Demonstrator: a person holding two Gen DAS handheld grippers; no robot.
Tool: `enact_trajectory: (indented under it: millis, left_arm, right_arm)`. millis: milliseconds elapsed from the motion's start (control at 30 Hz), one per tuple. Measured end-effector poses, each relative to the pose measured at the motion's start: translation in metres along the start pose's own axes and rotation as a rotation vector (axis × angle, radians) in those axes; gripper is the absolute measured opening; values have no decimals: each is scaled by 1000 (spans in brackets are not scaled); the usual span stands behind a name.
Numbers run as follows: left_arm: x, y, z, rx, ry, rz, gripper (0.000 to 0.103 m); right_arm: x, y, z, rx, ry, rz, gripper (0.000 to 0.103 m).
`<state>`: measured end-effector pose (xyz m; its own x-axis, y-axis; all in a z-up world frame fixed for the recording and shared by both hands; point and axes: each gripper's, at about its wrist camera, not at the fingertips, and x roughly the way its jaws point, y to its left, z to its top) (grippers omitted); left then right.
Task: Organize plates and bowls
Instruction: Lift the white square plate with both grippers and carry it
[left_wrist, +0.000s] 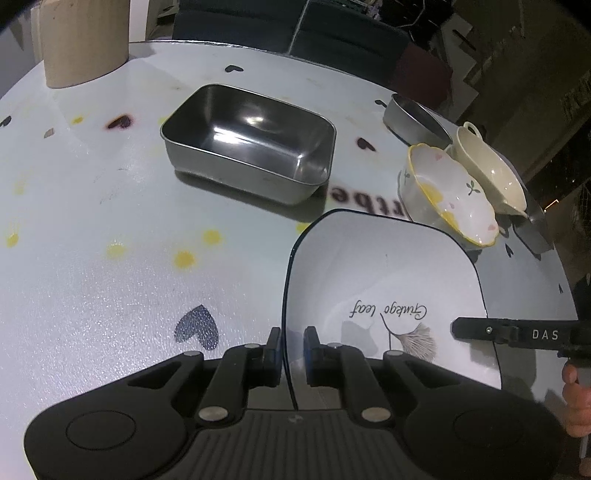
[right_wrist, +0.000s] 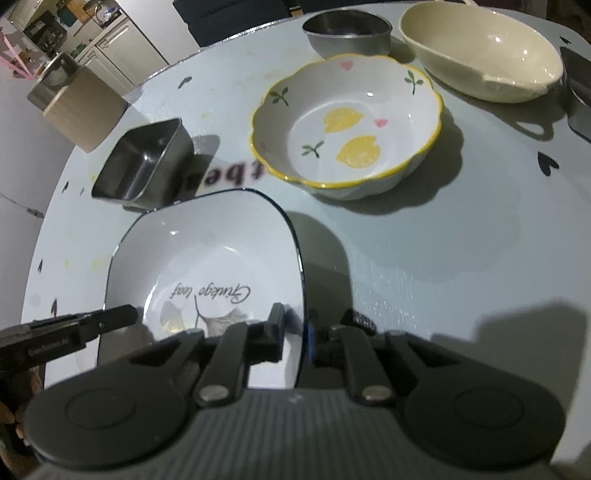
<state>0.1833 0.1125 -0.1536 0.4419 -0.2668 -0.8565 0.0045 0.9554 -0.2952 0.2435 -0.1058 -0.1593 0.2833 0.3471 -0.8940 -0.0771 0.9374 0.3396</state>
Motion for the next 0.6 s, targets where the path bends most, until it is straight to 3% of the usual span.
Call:
enact_trajectory:
  millis: [600]
  left_arm:
    - [-3, -2, -1, 10, 10, 16, 15]
  right_arm:
    - [5, -4, -4, 1, -26, 23, 17]
